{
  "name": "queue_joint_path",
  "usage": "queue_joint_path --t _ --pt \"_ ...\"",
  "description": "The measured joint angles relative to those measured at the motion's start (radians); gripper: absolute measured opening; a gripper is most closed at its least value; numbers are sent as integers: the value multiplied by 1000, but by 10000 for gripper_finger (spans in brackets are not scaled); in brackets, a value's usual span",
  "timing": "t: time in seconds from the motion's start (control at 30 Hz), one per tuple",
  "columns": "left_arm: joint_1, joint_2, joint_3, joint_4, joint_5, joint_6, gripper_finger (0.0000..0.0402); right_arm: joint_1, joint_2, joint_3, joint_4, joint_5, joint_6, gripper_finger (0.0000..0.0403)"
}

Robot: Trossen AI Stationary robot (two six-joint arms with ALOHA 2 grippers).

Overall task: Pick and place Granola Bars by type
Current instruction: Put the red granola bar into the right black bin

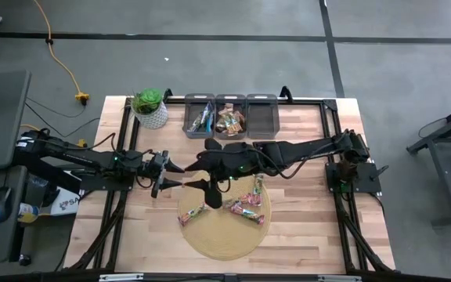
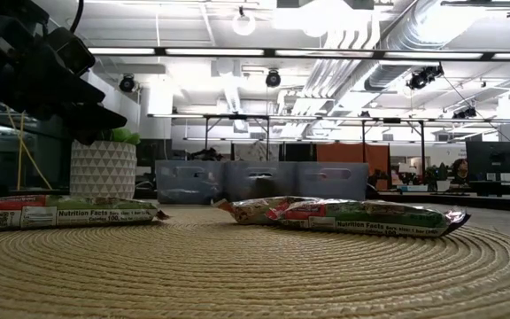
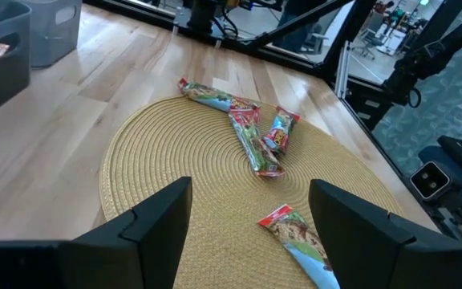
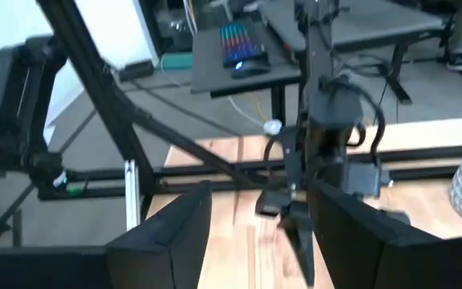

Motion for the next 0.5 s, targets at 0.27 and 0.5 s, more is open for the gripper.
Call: queue_joint_path --t 0.27,0.5 --pt "0 0 0 -1 0 0 248 -21 3 0 27 -2 -2 193" --pt "0 0 0 -1 0 0 248 -60 100 0 17 -79 24 193"
